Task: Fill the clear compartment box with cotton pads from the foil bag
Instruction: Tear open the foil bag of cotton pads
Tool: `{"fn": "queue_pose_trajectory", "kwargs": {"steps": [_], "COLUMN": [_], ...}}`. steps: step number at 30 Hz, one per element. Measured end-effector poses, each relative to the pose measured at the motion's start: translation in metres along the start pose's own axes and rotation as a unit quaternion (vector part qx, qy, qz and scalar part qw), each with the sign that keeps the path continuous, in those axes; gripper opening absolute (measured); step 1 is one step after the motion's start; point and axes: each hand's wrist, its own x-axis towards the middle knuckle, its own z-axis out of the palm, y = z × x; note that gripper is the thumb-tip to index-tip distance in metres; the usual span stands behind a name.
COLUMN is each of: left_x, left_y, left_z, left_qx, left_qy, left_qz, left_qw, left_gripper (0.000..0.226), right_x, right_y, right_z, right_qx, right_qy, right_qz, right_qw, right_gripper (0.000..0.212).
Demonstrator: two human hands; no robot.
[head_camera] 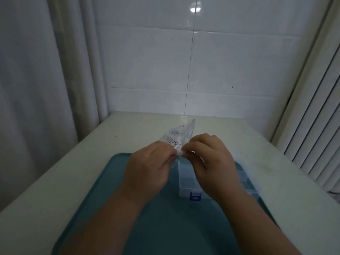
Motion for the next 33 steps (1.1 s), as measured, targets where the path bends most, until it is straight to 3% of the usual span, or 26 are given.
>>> {"fn": "queue_pose_trajectory", "kwargs": {"steps": [6, 10, 20, 25, 33], "left_x": [0.002, 0.0, 0.001, 0.005, 0.002], "left_y": [0.001, 0.001, 0.0, 0.002, -0.008], "left_z": [-0.003, 0.001, -0.001, -0.005, -0.005], "left_qx": [-0.018, -0.007, 0.018, 0.024, -0.018], "left_qy": [0.032, 0.02, 0.033, 0.144, 0.25], "left_qz": [-0.01, 0.014, 0.022, 0.047, -0.064], "left_qw": [0.999, 1.0, 0.999, 0.988, 0.966], "left_gripper": [0.016, 0.007, 0.008, 0.025, 0.017], "right_x": [0.003, 0.002, 0.004, 0.006, 0.004], "right_y": [-0.003, 0.0, 0.003, 0.01, 0.028], "right_z": [0.007, 0.008, 0.003, 0.001, -0.003], "right_qx": [0.055, 0.008, -0.037, -0.085, -0.131], "right_qy": [0.011, 0.024, 0.064, 0.061, 0.023], "right_qz": [0.027, -0.021, -0.05, 0.02, 0.141], "right_qw": [0.998, 0.999, 0.996, 0.994, 0.981], "right_gripper": [0.014, 0.014, 0.021, 0.009, 0.005]}}
